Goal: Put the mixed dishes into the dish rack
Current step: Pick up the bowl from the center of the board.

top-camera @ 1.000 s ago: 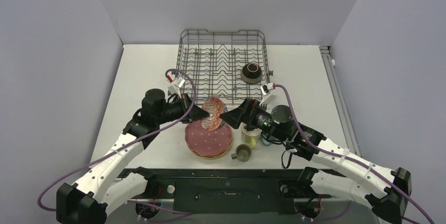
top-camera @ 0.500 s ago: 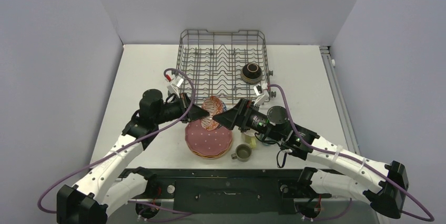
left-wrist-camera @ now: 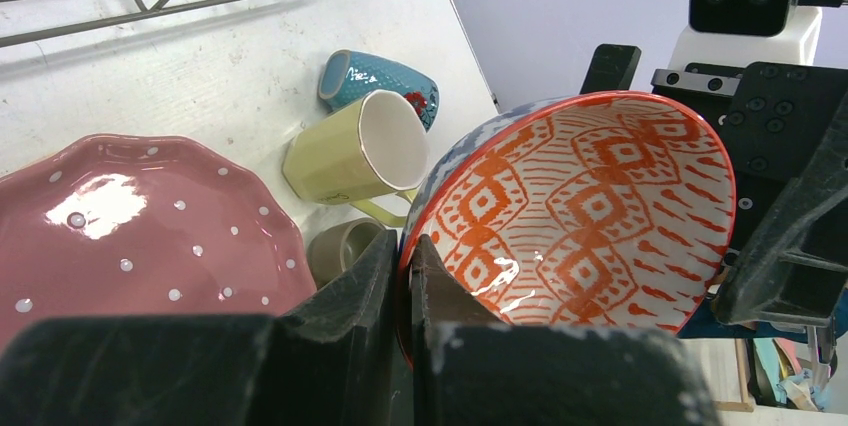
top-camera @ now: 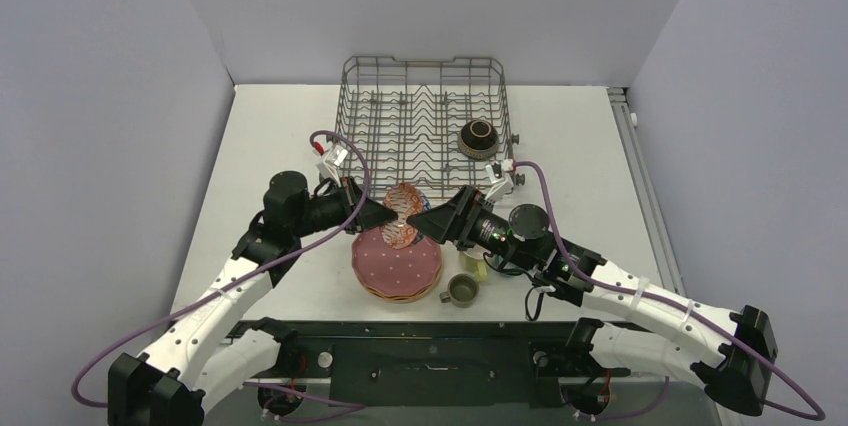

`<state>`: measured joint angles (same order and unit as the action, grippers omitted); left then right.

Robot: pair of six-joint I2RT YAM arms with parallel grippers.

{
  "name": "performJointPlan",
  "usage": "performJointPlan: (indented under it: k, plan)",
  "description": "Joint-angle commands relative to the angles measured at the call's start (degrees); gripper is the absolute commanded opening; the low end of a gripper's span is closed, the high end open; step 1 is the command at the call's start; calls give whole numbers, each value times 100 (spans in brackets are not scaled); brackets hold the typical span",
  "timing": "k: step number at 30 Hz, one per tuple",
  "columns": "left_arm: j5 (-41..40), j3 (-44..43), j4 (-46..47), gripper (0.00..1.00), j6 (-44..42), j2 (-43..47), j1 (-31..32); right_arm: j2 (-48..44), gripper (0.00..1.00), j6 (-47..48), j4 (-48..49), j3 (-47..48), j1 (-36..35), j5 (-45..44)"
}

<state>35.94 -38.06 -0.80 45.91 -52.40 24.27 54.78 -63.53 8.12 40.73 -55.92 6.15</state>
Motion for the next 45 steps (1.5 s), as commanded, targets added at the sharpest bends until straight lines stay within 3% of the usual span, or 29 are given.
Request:
performJointPlan:
  k: [1,12,20,24,26,27,35,45]
  plan:
    - [83,-106,501,0,35,134,-28,-72,74,-100,442,-54,-71,-174]
    - [-7,-117,408,0,32,221,-28,-120,66,-78,420,-46,-148,-510]
    - [-12,-118,472,0,81,125,-27,-40,52,-63,451,70,-197,-536]
    - [3,-127,519,0,103,104,-28,-15,33,-91,494,69,-195,-541]
    - [17,-138,514,0,109,87,-28,11,4,-106,416,82,-197,-578]
    - [22,-131,516,0,108,76,-28,17,1,-105,373,108,-198,-593]
    - [36,-103,480,0,112,32,-28,61,0,-26,250,177,-198,-598]
    - [-15,-104,404,26,94,-2,-28,11,0,44,152,198,-189,-800]
